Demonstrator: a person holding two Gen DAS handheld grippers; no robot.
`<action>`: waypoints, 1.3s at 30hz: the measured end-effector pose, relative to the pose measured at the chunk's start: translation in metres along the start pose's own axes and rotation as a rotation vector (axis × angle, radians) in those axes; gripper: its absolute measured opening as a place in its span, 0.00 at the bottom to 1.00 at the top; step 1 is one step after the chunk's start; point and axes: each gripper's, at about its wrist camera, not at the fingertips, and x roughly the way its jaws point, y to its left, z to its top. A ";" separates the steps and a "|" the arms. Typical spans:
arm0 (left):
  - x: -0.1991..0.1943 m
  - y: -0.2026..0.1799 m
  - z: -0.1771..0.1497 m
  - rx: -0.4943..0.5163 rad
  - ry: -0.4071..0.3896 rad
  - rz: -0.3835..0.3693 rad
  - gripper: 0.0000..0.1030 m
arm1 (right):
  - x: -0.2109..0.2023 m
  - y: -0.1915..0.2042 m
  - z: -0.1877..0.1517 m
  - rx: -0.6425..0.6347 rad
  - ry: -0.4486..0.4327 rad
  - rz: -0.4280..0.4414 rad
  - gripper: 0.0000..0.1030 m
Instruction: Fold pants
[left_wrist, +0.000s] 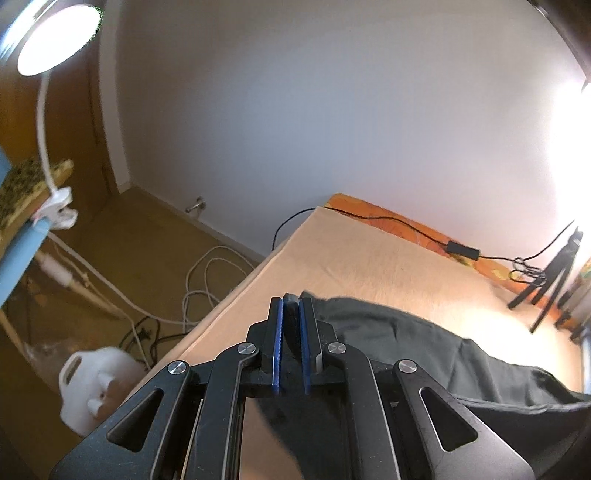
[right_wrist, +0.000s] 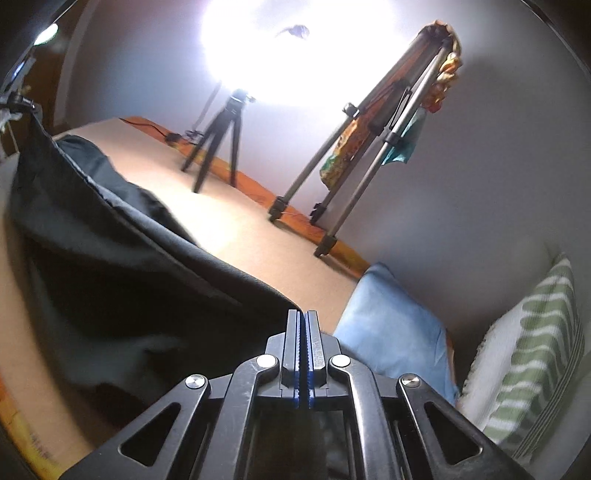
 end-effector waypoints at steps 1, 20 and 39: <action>0.010 -0.008 0.004 0.018 0.004 0.012 0.07 | 0.013 -0.004 0.007 0.000 0.008 -0.011 0.00; 0.051 0.001 0.039 0.078 0.038 0.016 0.39 | 0.127 0.017 0.009 -0.068 0.185 -0.036 0.00; 0.062 0.042 -0.039 -0.056 0.226 -0.053 0.52 | 0.067 -0.009 0.013 0.039 0.146 0.036 0.43</action>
